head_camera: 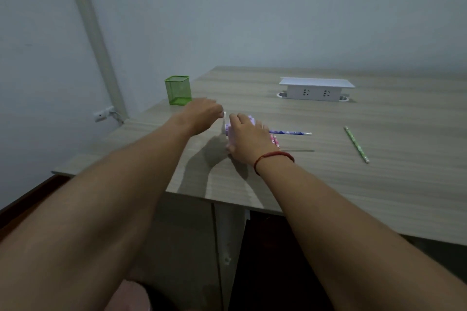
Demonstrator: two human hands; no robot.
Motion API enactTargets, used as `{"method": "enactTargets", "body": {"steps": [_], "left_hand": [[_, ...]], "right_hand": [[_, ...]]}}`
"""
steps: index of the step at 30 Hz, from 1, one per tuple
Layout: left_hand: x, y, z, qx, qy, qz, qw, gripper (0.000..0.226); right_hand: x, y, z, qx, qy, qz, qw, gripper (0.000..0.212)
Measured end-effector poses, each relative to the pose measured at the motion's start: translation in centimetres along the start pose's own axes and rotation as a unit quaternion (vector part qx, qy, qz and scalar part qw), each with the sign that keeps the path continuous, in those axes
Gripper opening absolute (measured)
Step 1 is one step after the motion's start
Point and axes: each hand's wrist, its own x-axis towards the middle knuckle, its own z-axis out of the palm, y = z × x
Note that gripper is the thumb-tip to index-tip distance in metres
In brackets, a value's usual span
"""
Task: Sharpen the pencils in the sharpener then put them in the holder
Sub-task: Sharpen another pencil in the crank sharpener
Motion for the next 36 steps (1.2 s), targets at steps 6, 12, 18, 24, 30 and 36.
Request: {"method": "enactTargets", "body": {"steps": [6, 12, 18, 24, 30, 36], "left_hand": [[-1.9, 0.3, 0.2, -0.015, 0.077, 0.03, 0.996, 0.025], [-5.8, 1.7, 0.4, -0.05, 0.095, 0.055, 0.993, 0.019], [-6.6, 2.2, 1.0, -0.08, 0.074, 0.021, 0.994, 0.016], [-7.1, 3.1, 2.3, -0.072, 0.026, 0.011, 0.997, 0.022], [-6.5, 2.7, 4.1, -0.126, -0.013, -0.041, 0.991, 0.021], [-3.0, 1.4, 4.6, -0.104, -0.089, -0.103, 0.985, 0.015]], "right_hand": [[0.6, -0.7, -0.4, -0.033, -0.022, 0.009, 0.999, 0.052], [0.8, -1.0, -0.6, -0.031, -0.035, 0.037, 0.998, 0.056], [1.1, -1.4, -0.8, -0.035, -0.058, 0.047, 0.997, 0.063], [1.1, -1.0, -0.9, -0.022, -0.061, 0.036, 0.997, 0.061], [0.9, -0.8, -0.1, -0.015, -0.019, 0.001, 1.0, 0.051], [0.9, -0.1, 0.7, 0.008, -0.002, -0.015, 1.0, 0.061]]}}
